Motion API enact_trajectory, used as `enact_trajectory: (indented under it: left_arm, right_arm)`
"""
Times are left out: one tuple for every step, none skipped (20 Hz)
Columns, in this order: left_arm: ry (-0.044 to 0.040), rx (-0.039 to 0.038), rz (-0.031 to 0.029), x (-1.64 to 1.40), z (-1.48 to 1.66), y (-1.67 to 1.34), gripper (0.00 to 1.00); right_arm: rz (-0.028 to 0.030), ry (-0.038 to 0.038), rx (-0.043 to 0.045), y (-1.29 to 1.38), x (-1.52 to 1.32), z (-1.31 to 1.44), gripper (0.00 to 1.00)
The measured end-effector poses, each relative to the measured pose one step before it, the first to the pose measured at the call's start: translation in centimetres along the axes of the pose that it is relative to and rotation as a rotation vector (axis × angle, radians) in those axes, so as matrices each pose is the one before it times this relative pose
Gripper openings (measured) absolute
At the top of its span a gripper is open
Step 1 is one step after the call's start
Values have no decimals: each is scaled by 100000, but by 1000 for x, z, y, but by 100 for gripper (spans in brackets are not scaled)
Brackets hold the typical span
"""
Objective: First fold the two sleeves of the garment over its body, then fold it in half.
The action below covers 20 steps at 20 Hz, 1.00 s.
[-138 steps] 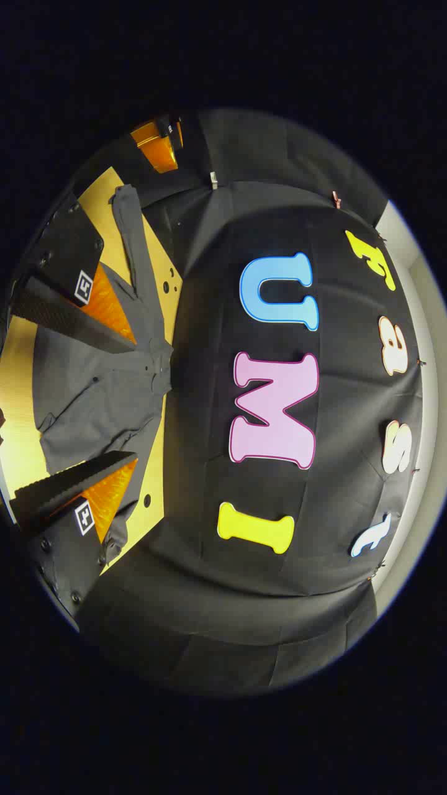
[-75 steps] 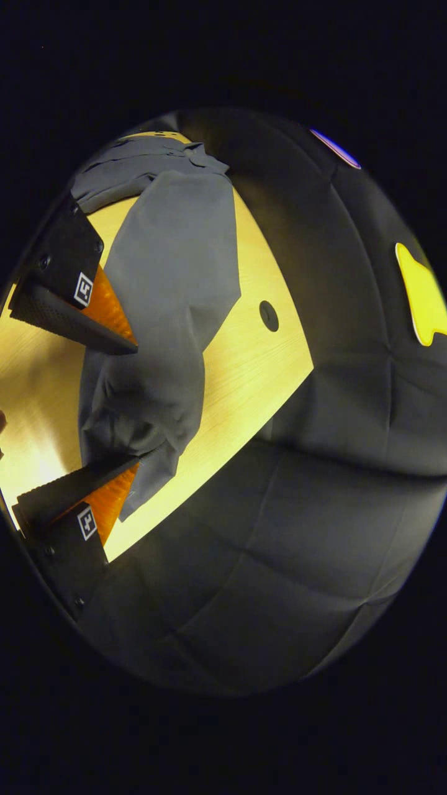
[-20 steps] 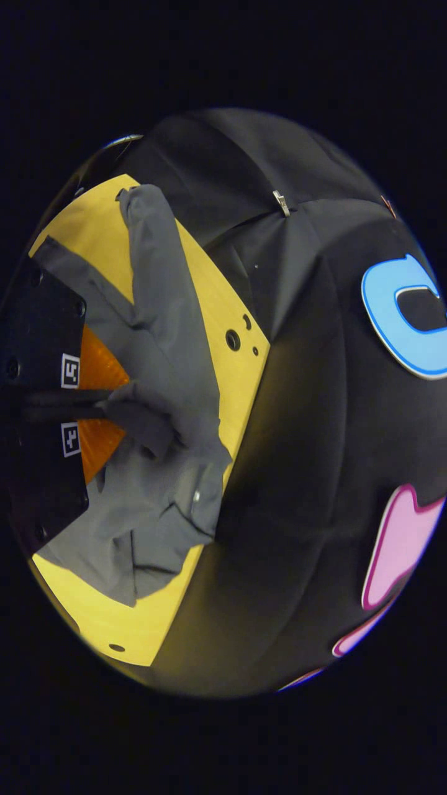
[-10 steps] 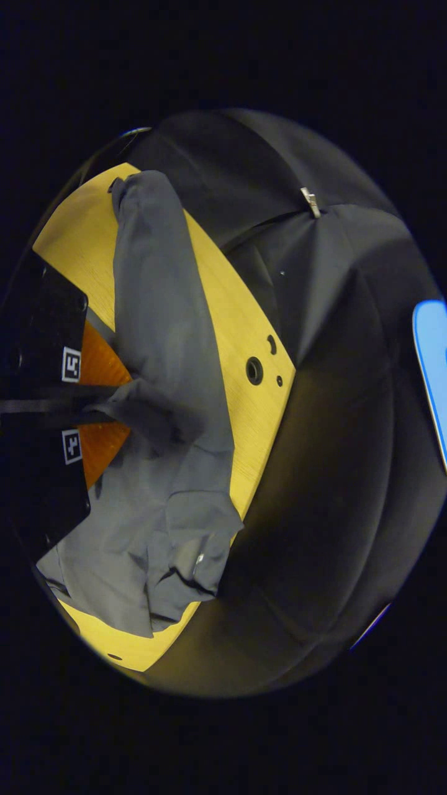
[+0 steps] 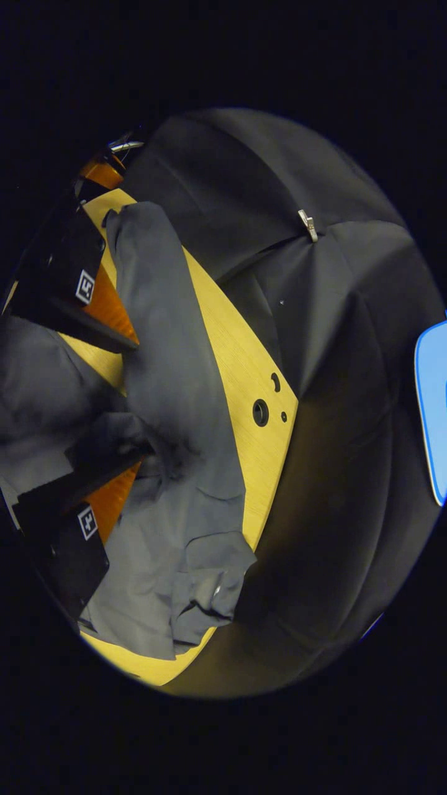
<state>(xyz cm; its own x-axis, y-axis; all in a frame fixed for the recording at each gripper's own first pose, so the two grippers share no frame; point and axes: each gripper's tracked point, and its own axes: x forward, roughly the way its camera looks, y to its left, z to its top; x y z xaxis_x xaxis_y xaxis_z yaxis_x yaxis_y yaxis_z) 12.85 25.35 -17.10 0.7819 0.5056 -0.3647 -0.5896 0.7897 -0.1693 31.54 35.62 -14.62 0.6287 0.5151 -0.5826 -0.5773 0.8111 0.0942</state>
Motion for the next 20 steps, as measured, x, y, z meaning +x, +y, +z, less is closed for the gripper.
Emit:
enact_trajectory:
  left_arm:
    - [139, 298, 402, 730, -118, -26, 96]
    - [302, 339, 546, 730, -129, 92, 95]
    - [725, 38, 8, 689, -22, -53, 95]
    - [642, -117, -60, 754, 1, -139, 95]
    - [490, -188, -94, 868, -74, -96, 96]
    - [171, -187, -154, 728, 167, -111, 96]
    - [-78, 129, 122, 682, 146, -40, 96]
    - [814, 756, -95, 767, 67, -49, 96]
    - [1041, 920, 281, 802, -329, 77, 96]
    - [944, 367, -135, 759, -123, -14, 95]
    - [1130, -28, -698, 749, -92, -160, 96]
    - [1079, 39, -468, 575, -148, -70, 95]
    - [1659, 269, -239, 681, -338, -150, 95]
    - [2628, 980, -1164, 524, -541, -303, 91]
    - [2863, 1678, -58, 464, -783, -199, 96]
    - [-1345, 4750, 693, 350, 317, -22, 96]
    - [1457, 4235, -1024, 129, -486, -604, 98]
    - [458, 5024, 1076, -88, -111, -117, 96]
    - [-2092, 2745, -2838, 360, 542, -614, 93]
    - [232, 1173, -1257, -255, -9, -301, 85]
  right_arm:
    - [-1211, -807, 372, -681, -1396, -72, 100]
    - [-1523, -559, 137, -881, -1582, -322, 100]
    - [-1483, -421, 11, -840, -1366, -459, 100]
    - [-1818, -249, 48, -1139, -1576, -513, 100]
    - [-2191, -19, 235, -1373, -1755, -733, 99]
    - [-2221, 245, 531, -1400, -1842, -698, 99]
    - [-2457, -251, 914, -1409, -1799, -805, 99]
    - [-2350, -304, 1235, -1566, -1705, -693, 99]
    - [-1838, 138, 1427, -1345, -1470, -800, 99]
    - [-1700, 458, 1732, -1278, -1507, -871, 99]
    - [-2037, 511, 1845, -1395, -1473, -983, 99]
    - [-2203, 354, 1520, -1560, -1421, -713, 99]
    - [-2486, 450, 1837, -1618, -1225, -861, 99]
    - [-2960, 408, 3011, -1451, -1180, -945, 99]
    - [-1024, 759, 3719, -816, -1125, -995, 99]
    - [-311, 820, 3129, -535, -1112, -988, 99]
    - [-1094, 1321, 1620, -824, -928, -1276, 99]
    - [-1716, 1713, 677, -1056, -676, -1308, 99]
    - [-1244, 1450, 1345, -897, -569, -856, 99]
    - [-165, 1338, 2832, -837, -969, -823, 99]
